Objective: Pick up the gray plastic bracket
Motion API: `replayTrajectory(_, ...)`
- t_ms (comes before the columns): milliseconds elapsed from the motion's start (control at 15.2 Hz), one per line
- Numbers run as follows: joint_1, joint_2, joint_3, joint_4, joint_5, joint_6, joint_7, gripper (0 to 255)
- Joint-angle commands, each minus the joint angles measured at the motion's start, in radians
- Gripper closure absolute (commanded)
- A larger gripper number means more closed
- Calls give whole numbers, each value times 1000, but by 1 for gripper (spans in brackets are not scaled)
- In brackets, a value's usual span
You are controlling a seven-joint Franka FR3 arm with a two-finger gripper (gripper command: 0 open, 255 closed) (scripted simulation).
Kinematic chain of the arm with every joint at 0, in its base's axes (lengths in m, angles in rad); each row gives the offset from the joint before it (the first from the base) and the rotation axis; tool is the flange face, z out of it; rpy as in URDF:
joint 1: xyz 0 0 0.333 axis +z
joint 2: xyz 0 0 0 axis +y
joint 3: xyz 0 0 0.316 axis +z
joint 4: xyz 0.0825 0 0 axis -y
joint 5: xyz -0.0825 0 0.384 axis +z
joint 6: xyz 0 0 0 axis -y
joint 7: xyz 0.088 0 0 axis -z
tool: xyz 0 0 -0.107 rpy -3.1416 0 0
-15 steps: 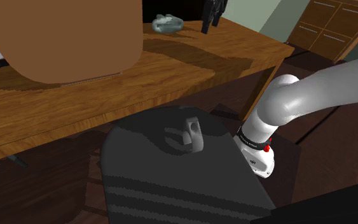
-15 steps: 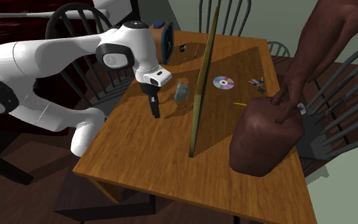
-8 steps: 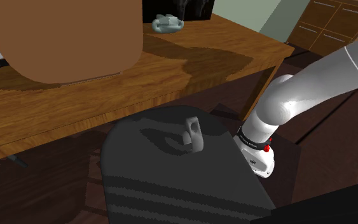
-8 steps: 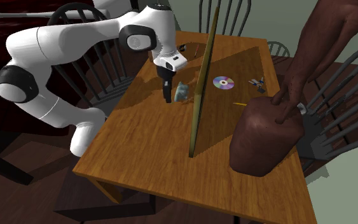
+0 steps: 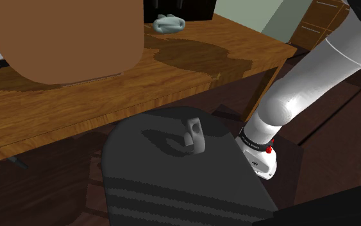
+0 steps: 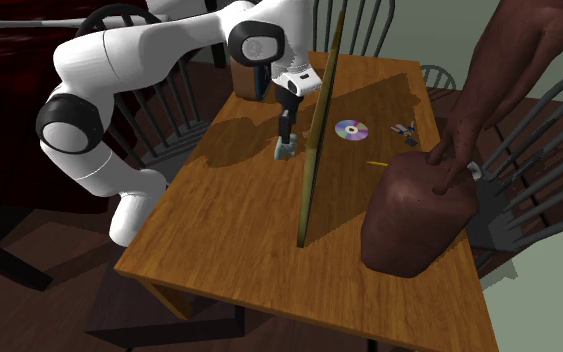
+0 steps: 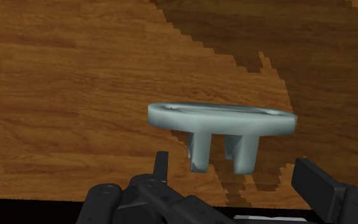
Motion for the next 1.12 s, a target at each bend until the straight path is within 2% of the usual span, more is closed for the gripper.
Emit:
replayTrajectory(0,-1,1,1,-20,2,20,8,0)
replayTrajectory(396,0,-17,1,-101,6,83,4,0)
replayTrajectory(462,1,-16,1,-101,5,85,5,255)
replayTrajectory(1056,0,-17,1,-101,6,83,4,255)
